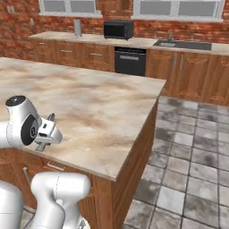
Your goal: Take the fork and place it on the left side of the plate. Then take the spoon and place it on the right side of the plate. Make sure they're directly next to the plate.
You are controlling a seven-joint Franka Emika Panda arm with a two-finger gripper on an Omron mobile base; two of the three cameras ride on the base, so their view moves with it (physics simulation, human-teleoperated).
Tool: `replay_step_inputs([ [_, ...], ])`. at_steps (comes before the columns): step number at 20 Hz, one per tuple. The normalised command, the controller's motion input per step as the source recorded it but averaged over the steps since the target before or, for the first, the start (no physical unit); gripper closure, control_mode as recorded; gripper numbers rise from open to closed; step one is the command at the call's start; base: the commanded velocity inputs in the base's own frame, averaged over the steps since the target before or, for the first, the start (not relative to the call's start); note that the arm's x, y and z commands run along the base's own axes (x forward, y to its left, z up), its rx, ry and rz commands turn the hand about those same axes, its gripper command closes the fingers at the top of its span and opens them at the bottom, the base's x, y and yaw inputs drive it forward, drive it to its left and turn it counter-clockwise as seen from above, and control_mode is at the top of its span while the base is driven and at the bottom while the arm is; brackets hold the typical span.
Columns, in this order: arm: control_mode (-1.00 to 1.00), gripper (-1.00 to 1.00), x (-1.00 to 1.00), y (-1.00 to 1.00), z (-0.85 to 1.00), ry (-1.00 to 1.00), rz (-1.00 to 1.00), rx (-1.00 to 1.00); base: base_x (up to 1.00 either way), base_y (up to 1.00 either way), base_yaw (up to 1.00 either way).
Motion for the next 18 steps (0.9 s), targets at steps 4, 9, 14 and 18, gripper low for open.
replay_step_inputs([
  [4,1.00,1.00,0.00,0.00,0.00,0.00,0.00,0.00,-0.24,1.00,0.37],
  [9,1.00,1.00,0.00,0.00,0.00,0.00,0.00,0.00,-0.16,1.00,0.32],
  [14,1.00,1.00,0.00,0.00,0.00,0.00,0.00,0.00,0.02,1.00,0.22],
  [18,1.00,1.00,0.00,0.00,0.00,0.00,0.00,0.00,0.12,1.00,0.18],
])
